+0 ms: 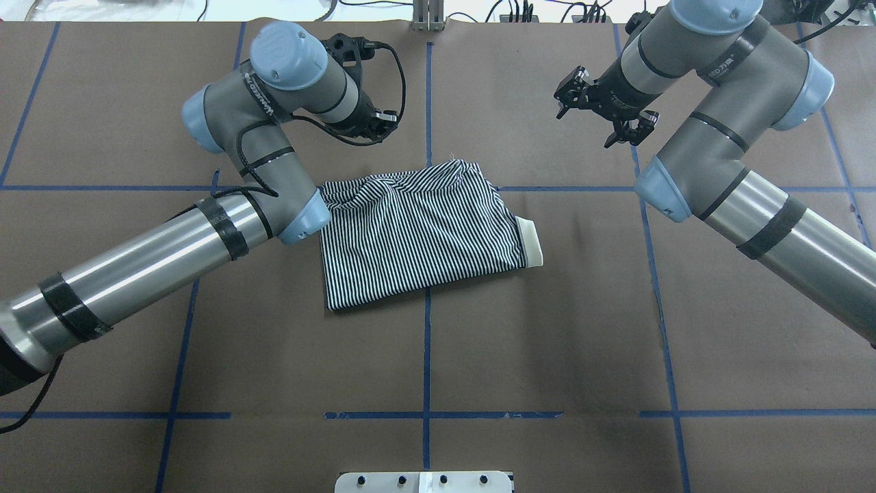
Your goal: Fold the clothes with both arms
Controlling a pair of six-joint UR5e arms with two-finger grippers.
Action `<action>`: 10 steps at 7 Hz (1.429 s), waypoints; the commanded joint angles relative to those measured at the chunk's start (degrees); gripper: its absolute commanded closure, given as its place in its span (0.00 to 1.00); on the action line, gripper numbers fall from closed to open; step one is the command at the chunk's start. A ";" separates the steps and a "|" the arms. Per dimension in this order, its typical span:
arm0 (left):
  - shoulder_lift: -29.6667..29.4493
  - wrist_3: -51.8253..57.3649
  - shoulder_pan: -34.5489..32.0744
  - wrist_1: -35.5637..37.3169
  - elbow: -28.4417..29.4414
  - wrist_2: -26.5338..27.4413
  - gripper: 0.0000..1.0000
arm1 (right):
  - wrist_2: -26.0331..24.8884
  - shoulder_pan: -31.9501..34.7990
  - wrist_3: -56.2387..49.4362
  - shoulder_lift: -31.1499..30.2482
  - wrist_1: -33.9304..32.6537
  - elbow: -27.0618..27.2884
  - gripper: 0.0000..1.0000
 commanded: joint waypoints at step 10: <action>37.68 63.45 -40.76 26.16 -31.79 -23.48 0.54 | 12.16 36.89 -76.80 -27.63 -14.82 4.96 0.00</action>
